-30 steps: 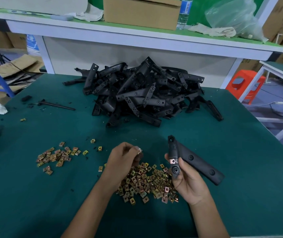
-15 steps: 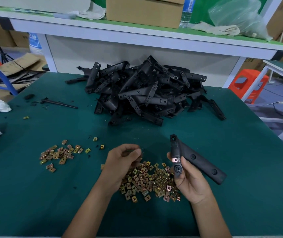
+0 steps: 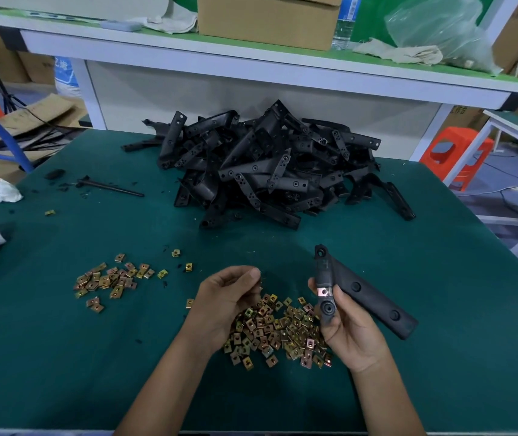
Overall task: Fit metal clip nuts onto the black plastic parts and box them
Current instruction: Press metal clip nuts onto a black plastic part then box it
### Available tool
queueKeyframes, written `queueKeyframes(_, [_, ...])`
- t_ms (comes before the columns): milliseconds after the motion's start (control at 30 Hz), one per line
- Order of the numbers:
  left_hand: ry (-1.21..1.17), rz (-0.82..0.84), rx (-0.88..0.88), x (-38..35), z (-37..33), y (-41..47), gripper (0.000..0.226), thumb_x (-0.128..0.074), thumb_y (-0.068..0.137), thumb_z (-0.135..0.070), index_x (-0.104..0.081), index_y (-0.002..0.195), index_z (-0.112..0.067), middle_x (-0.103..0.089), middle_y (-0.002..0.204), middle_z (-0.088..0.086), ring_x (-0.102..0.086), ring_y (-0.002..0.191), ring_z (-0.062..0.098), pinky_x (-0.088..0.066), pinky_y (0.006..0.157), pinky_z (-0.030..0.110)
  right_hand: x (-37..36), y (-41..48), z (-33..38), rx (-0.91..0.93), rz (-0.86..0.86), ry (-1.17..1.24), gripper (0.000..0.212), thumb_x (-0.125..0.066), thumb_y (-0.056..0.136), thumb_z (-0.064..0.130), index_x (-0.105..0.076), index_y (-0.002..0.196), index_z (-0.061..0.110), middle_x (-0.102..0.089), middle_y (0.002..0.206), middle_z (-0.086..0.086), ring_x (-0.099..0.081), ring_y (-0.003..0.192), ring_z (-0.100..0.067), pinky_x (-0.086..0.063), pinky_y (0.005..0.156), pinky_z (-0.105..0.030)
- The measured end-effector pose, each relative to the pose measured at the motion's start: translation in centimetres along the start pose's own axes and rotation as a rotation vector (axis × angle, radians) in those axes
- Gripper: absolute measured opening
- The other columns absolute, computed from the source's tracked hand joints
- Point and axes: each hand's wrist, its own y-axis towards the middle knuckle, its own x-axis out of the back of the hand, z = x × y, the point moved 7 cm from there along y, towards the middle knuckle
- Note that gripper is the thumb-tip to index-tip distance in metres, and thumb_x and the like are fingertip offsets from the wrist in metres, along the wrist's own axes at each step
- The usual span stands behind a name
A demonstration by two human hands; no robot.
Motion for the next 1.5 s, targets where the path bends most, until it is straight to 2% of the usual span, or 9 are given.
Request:
queueKeyframes(100, [-0.035, -0.012, 0.013, 0.0, 0.0, -0.1, 0.016, -0.08, 0.068, -0.013, -0.077, 0.084, -0.008, -0.072, 0.081, 0.007, -0.069, 0.072, 0.016, -0.059, 0.066, 0.024, 0.0, 0.0, 0.0, 0.002, -0.01, -0.007, 0.067, -0.106, 0.041, 0.018, -0.081, 0.103, 0.007, -0.075, 0.098, -0.017, -0.068, 0.056, -0.009, -0.051, 0.041, -0.013])
queueKeyframes(300, [0.09, -0.034, -0.049, 0.0, -0.5, -0.2, 0.036, -0.08, 0.073, -0.021, -0.071, 0.105, -0.008, -0.07, 0.077, 0.003, -0.066, 0.069, 0.014, -0.057, 0.066, 0.024, 0.1, 0.0, 0.0, -0.001, -0.023, -0.006, 0.069, -0.106, 0.037, 0.018, -0.081, 0.1, 0.006, -0.076, 0.097, -0.017, -0.069, 0.056, -0.009, -0.051, 0.04, -0.014])
queueKeyframes(567, [0.132, 0.039, -0.143, -0.6, -0.8, -0.4, 0.013, -0.065, 0.093, -0.005, -0.071, 0.104, -0.007, -0.07, 0.078, 0.004, -0.065, 0.071, 0.015, -0.058, 0.068, 0.025, 0.2, 0.1, 0.0, 0.0, -0.014, -0.002, 0.066, -0.106, 0.04, 0.017, -0.081, 0.101, 0.007, -0.075, 0.098, -0.017, -0.067, 0.054, -0.009, -0.051, 0.04, -0.013])
queueKeyframes(733, [0.313, -0.095, -0.202, 0.2, -1.0, -0.2, 0.004, -0.072, 0.091, -0.011, -0.075, 0.093, -0.013, -0.075, 0.079, 0.003, -0.069, 0.07, 0.013, -0.056, 0.065, 0.021, 0.2, 0.1, 0.0, -0.001, -0.004, -0.004, 0.065, -0.105, 0.043, 0.017, -0.081, 0.102, 0.007, -0.075, 0.098, -0.017, -0.068, 0.054, -0.009, -0.051, 0.04, -0.014])
queueKeyframes(867, [0.498, -0.186, -0.233, 0.9, -1.4, 0.0, 0.009, -0.074, 0.09, -0.015, -0.078, 0.097, -0.02, -0.077, 0.081, -0.006, -0.074, 0.077, 0.012, -0.059, 0.076, 0.024, 0.2, 0.1, 0.0, -0.002, 0.003, -0.018, 0.064, -0.105, 0.045, 0.016, -0.08, 0.103, 0.006, -0.074, 0.098, -0.018, -0.068, 0.054, -0.009, -0.051, 0.04, -0.014])
queueKeyframes(1000, [0.264, -0.074, -0.186, -1.4, -1.2, -0.2, 0.018, -0.068, 0.092, -0.001, -0.074, 0.105, -0.012, -0.077, 0.091, 0.004, -0.075, 0.086, 0.018, -0.059, 0.076, 0.024, 0.1, 0.1, -0.2, -0.016, 0.0, -0.07, 0.065, -0.105, 0.046, 0.02, -0.08, 0.104, 0.005, -0.075, 0.098, -0.017, -0.07, 0.058, -0.009, -0.051, 0.04, -0.014])
queueKeyframes(1133, [0.165, 0.042, -0.14, -4.6, -0.8, -0.5, 0.021, -0.078, 0.085, -0.008, -0.072, 0.105, -0.013, -0.073, 0.085, 0.009, -0.071, 0.076, 0.019, -0.058, 0.072, 0.025, 0.2, 0.2, -0.5, -0.026, -0.024, -0.108, 0.067, -0.104, 0.047, 0.026, -0.08, 0.106, 0.006, -0.076, 0.098, -0.013, -0.069, 0.06, -0.008, -0.05, 0.041, -0.013])
queueKeyframes(1300, [0.072, 0.118, -0.078, -6.8, 0.2, -0.8, 0.025, -0.078, 0.081, -0.008, -0.07, 0.105, -0.008, -0.074, 0.094, 0.018, -0.07, 0.078, 0.021, -0.058, 0.07, 0.027, 0.2, 0.2, -0.6, -0.046, -0.009, -0.114, 0.069, -0.102, 0.054, 0.029, -0.077, 0.114, 0.006, -0.075, 0.104, -0.013, -0.069, 0.062, -0.008, -0.05, 0.042, -0.013])
queueKeyframes(1500, [-0.061, 0.147, -0.054, -6.9, 0.3, -0.8, 0.039, -0.078, 0.07, -0.011, -0.068, 0.107, -0.003, -0.074, 0.088, 0.014, -0.07, 0.074, 0.018, -0.059, 0.067, 0.025, 0.2, 0.1, -0.6, -0.044, 0.005, -0.084, 0.064, -0.101, 0.057, 0.025, -0.077, 0.112, 0.004, -0.075, 0.096, -0.013, -0.066, 0.055, -0.007, -0.05, 0.042, -0.014])
